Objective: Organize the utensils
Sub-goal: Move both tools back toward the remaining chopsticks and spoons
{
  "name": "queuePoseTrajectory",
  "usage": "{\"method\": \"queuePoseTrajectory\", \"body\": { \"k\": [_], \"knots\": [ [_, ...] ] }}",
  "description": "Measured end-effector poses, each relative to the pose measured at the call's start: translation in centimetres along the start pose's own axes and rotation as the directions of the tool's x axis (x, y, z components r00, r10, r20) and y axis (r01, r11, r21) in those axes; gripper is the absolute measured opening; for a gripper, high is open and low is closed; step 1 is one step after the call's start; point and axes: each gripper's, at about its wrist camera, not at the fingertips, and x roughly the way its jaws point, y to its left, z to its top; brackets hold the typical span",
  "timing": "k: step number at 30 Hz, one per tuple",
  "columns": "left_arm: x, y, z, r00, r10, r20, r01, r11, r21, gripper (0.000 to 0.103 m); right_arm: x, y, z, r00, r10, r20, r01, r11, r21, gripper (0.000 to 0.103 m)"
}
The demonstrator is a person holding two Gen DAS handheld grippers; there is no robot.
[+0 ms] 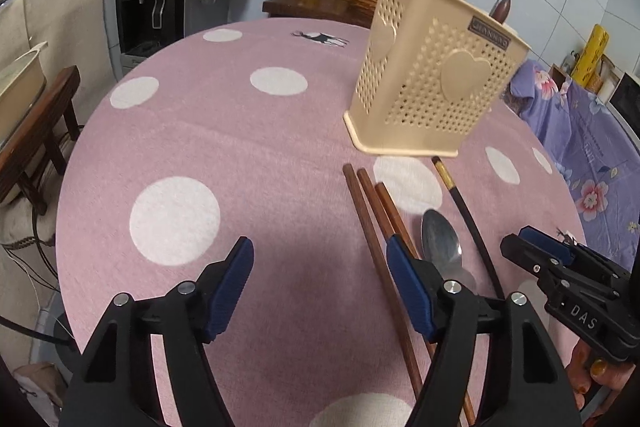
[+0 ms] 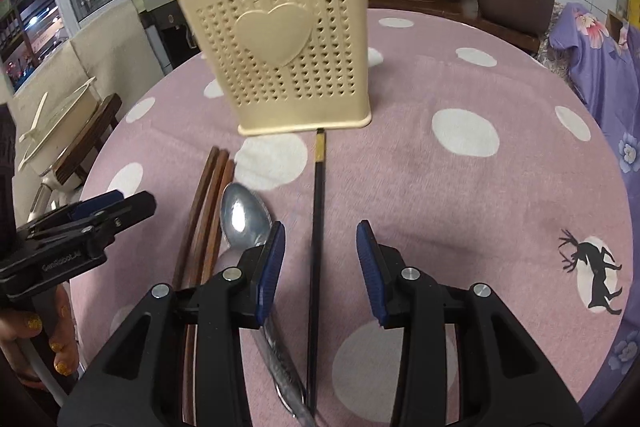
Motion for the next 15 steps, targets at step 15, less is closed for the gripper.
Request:
{"method": "queuePoseTrajectory", "body": {
  "k": [15],
  "knots": [
    [1.8,-2.6,-0.9,0.998,0.001,-0.059,0.003,0.997,0.072,0.051,0.4,-0.4,-1.2,0.999,-0.001,-0.033,0.001,1.0,0.008,0.038]
  ]
}}
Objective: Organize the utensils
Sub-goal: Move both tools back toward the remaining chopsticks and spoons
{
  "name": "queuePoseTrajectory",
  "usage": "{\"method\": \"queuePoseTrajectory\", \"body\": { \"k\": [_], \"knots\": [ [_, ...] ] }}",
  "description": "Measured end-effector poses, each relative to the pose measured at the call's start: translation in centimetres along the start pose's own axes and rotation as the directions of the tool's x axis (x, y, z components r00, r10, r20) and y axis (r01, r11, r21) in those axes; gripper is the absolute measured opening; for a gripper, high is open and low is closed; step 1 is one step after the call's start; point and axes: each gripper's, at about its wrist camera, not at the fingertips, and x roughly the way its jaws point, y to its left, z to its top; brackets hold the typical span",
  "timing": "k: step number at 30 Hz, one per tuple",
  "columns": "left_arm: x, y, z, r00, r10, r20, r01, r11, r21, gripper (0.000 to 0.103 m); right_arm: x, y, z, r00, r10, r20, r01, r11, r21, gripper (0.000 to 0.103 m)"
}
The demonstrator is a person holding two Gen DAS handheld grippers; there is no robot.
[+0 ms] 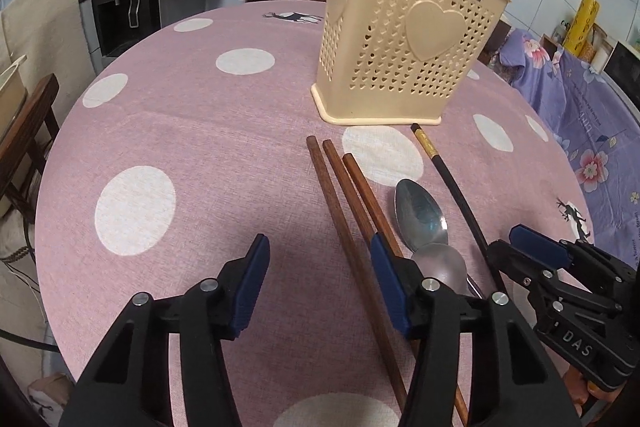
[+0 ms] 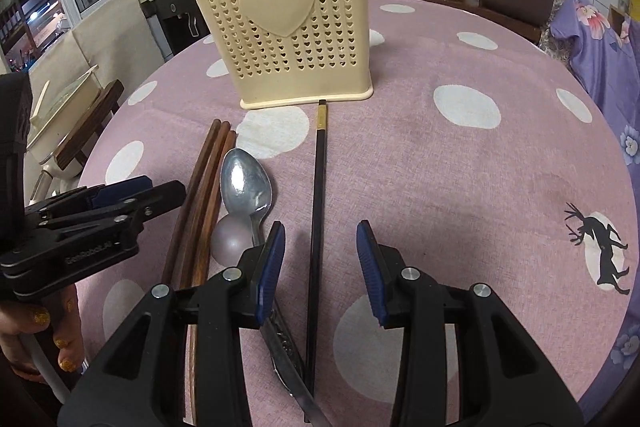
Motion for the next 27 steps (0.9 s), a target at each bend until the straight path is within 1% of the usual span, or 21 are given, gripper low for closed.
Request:
{"method": "queuePoseTrajectory", "body": {
  "k": [2,7,9,12,16,21,24,27],
  "knots": [
    [0.3,-0.3,0.0,1.0,0.012,-0.008,-0.012,1.0,0.002,0.05,0.0,0.0,0.0,1.0,-0.003,0.0,0.003,1.0,0.0,0.038],
    [0.8,-0.9,0.0,0.997,0.079,0.002,-0.079,0.996,0.029,0.047,-0.1,0.1,0.1,1.0,-0.009,0.0,0.009,1.0,0.005,0.038],
    [0.7,-0.8,0.0,0.996,0.088,0.003,-0.088,0.996,0.023,0.042,-0.1,0.1,0.2,1.0,-0.014,0.0,0.014,1.0,0.002,0.038],
    [0.4,-0.2,0.0,0.997,0.076,0.0,-0.076,0.997,0.014,0.039,-0.1,0.1,0.4,1.0,-0.025,-0.002,0.025,1.0,-0.004,0.038],
    [0.0,0.5,0.1,0.997,0.078,-0.009,-0.078,0.997,-0.007,0.037,0.3,0.3,1.1,0.999,-0.038,-0.007,0.038,0.999,-0.023,0.038],
    [0.2,1.2,1.0,0.999,0.025,-0.023,-0.027,0.997,-0.07,0.037,2.0,0.8,2.7,0.999,-0.022,-0.033,0.021,0.999,-0.039,0.038],
    [0.3,0.7,1.6,0.999,0.035,-0.008,-0.035,0.998,-0.054,0.037,2.7,0.9,3.8,0.999,-0.031,-0.037,0.029,0.998,-0.05,0.038],
    [0.8,0.1,1.9,0.999,0.033,-0.015,-0.034,0.999,-0.036,0.037,3.8,1.0,4.8,0.998,-0.025,-0.06,0.023,0.999,-0.048,0.038]
  ]
}}
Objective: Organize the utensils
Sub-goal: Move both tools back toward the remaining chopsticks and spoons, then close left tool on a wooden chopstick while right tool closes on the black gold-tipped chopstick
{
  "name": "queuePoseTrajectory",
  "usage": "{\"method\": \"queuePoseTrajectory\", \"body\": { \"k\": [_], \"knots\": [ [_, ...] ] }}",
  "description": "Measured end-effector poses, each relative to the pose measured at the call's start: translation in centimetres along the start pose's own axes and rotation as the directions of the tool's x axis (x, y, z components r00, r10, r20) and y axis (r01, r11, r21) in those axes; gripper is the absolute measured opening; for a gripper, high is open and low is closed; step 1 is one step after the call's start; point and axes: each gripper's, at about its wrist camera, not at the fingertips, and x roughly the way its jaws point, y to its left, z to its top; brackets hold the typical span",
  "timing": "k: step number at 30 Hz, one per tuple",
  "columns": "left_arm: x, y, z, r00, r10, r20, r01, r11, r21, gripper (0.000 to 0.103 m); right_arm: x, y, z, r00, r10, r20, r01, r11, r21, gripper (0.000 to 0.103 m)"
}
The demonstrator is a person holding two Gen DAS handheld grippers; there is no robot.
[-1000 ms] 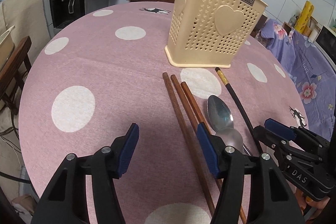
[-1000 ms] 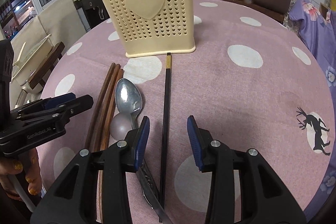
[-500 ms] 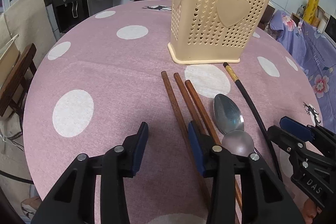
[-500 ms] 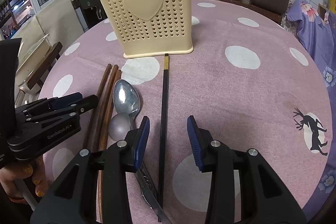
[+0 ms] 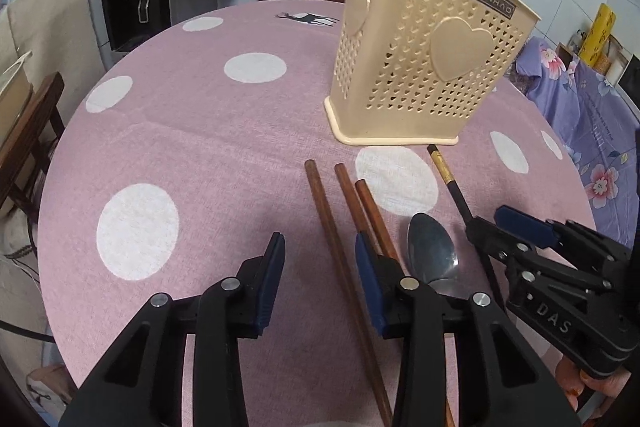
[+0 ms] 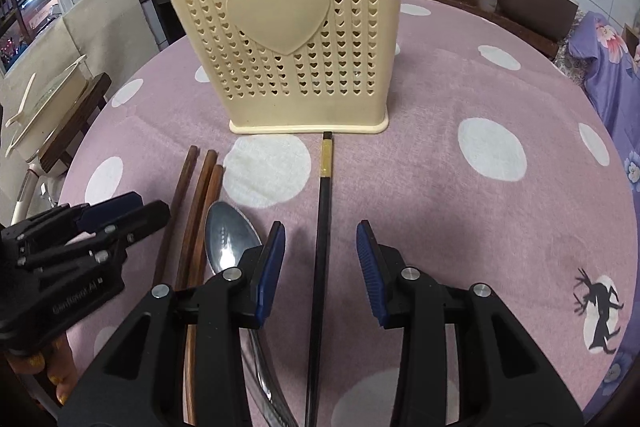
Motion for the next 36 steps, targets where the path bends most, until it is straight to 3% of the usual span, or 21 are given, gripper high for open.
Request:
{"method": "queuePoseTrajectory", "body": {
  "k": [4,8,14,17,22,31,36],
  "knots": [
    [1.0,-0.6,0.0,1.0,0.021,-0.014,-0.021,1.0,0.018,0.037,0.8,0.6,0.4,0.999,-0.028,-0.017,0.027,0.999,-0.019,0.038],
    [1.2,-0.7,0.3,0.999,0.043,0.0,-0.043,0.999,0.028,0.035,1.6,0.8,0.8,0.999,-0.047,-0.025,0.046,0.998,-0.037,0.03],
    [2.0,-0.3,1.5,0.999,0.047,-0.009,-0.047,0.999,0.009,0.024,2.6,1.5,2.0,0.997,-0.071,-0.031,0.069,0.996,-0.059,0.028],
    [2.4,-0.3,2.1,0.999,0.048,-0.013,-0.048,0.999,0.006,0.017,3.2,1.7,2.8,0.997,-0.073,-0.033,0.071,0.996,-0.062,0.021],
    [2.8,-0.2,2.7,0.999,0.044,-0.013,-0.044,0.999,-0.013,0.01,4.0,2.1,3.8,0.997,-0.063,-0.037,0.06,0.995,-0.077,0.009],
    [2.8,0.6,2.8,1.0,-0.004,-0.009,0.004,0.997,-0.072,0.009,3.3,1.1,3.4,1.0,0.0,-0.018,-0.001,0.999,-0.049,0.008],
    [1.0,1.3,3.0,0.999,-0.024,0.044,0.029,0.993,-0.111,0.009,0.9,0.4,3.1,0.998,0.041,0.044,-0.039,0.998,-0.046,0.008]
  ]
}}
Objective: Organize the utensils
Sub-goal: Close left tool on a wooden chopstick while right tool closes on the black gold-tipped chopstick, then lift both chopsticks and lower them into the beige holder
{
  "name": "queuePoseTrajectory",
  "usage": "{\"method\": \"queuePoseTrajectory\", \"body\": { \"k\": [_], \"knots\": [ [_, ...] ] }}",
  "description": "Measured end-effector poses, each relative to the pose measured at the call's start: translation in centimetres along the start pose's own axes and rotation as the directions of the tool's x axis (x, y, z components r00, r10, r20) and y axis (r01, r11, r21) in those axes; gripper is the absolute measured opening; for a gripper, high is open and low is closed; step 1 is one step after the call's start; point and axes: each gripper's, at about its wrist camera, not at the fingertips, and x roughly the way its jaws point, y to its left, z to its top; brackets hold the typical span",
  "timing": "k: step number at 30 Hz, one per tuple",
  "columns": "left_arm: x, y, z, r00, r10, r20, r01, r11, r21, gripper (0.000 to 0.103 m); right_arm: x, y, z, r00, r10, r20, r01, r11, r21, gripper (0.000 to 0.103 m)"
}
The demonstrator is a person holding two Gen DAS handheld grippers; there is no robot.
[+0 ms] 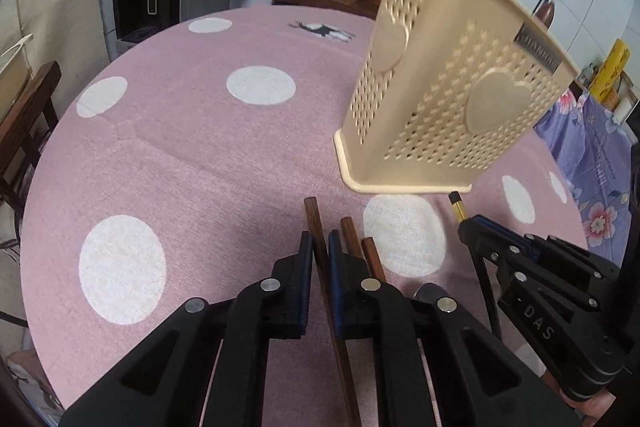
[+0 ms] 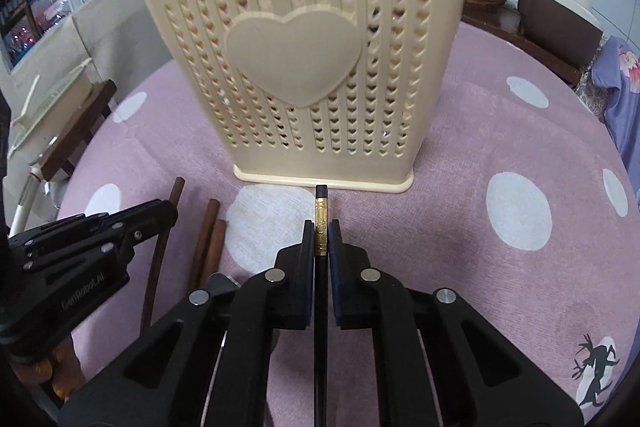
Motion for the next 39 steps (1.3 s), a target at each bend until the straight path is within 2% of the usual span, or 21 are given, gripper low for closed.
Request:
{"method": "queuePoseTrajectory", "body": {
  "k": [8,14,19,23,39],
  "knots": [
    [-5.6,0.2,1.1,0.989,-0.07,0.133,0.072,0.997,-0.01,0.008,-6.4,-0.8,1.1,0.987,0.078,0.141,-0.083,0.996,0.031,0.008],
    [-9.7,0.1,2.3,0.966,-0.096,0.242,0.093,0.995,0.022,0.008,-12.3,-1.0,1.8,0.96,0.096,0.263,-0.103,0.995,0.014,0.008],
    [-12.1,0.2,3.0,0.945,-0.11,0.309,0.106,0.994,0.032,0.007,-15.9,-0.4,2.1,0.941,0.106,0.322,-0.105,0.994,-0.022,0.008],
    [-13.4,0.1,3.3,0.929,-0.109,0.354,0.101,0.994,0.042,0.007,-17.2,0.1,2.2,0.933,0.104,0.345,-0.096,0.995,-0.04,0.008],
    [-15.8,0.0,4.6,0.894,-0.114,0.433,0.096,0.993,0.063,0.007,-18.6,0.4,3.5,0.92,0.078,0.383,-0.068,0.997,-0.04,0.008]
  ]
}}
